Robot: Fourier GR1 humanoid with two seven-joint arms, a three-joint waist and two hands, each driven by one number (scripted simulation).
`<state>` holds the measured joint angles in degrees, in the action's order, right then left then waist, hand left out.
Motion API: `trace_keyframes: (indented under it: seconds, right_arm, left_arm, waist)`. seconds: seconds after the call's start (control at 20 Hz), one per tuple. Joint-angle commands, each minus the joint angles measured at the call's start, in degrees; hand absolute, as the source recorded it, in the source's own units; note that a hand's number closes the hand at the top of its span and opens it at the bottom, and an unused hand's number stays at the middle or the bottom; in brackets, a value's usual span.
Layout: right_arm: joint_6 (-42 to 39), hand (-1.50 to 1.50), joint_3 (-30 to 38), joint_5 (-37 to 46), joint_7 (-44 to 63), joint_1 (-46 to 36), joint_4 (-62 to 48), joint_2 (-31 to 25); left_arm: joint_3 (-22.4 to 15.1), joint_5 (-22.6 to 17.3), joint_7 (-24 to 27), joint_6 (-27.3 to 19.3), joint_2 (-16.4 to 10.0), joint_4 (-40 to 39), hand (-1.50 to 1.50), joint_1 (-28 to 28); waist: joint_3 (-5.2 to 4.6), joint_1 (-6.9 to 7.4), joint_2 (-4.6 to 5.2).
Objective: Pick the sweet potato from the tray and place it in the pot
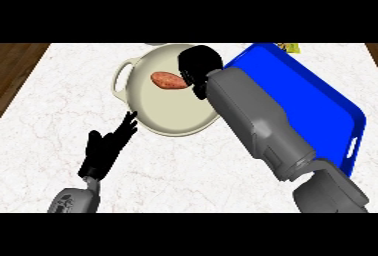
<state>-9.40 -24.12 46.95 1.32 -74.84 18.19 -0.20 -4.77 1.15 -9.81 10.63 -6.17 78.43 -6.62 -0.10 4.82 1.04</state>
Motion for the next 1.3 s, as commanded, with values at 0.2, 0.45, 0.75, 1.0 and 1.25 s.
trace_keyframes:
  seconds: [0.2, 0.45, 0.75, 1.0, 1.25]
  right_arm:
    - [-2.62, -1.50, 1.18, -10.02, 0.60, 0.79, 3.24, 0.20]
    - [8.21, -1.50, 10.68, -22.26, -5.54, 5.39, 9.22, 0.20]
    - [17.21, -1.50, 18.89, -33.68, -6.41, 4.46, 10.13, 0.20]
    - [19.93, -1.50, 27.73, -38.26, -10.00, 1.05, 7.56, -1.37]
    - [15.82, -1.50, 32.23, -42.35, -16.60, 1.83, 4.33, -4.46]
  left_arm:
    - [-2.67, 2.44, 0.39, -1.33, 2.72, -1.49, 0.00, -2.48]
    - [-2.44, 1.86, -0.58, -0.99, 2.38, 0.45, 0.00, -2.46]
    - [0.91, -0.46, 0.15, 0.70, 0.21, -1.50, 0.00, -3.37]
    - [0.51, 0.54, 2.03, -0.98, 1.22, -0.86, 0.00, -0.71]
    - [1.11, 0.25, 2.49, 0.56, -0.14, -1.65, 0.00, 0.26]
  waist:
    - [0.06, 1.68, 0.57]
    - [0.26, 2.04, 0.35]
    - [0.11, 0.09, 0.10]
    - [0.12, -1.67, 0.13]
    - [0.10, -2.45, -0.03]
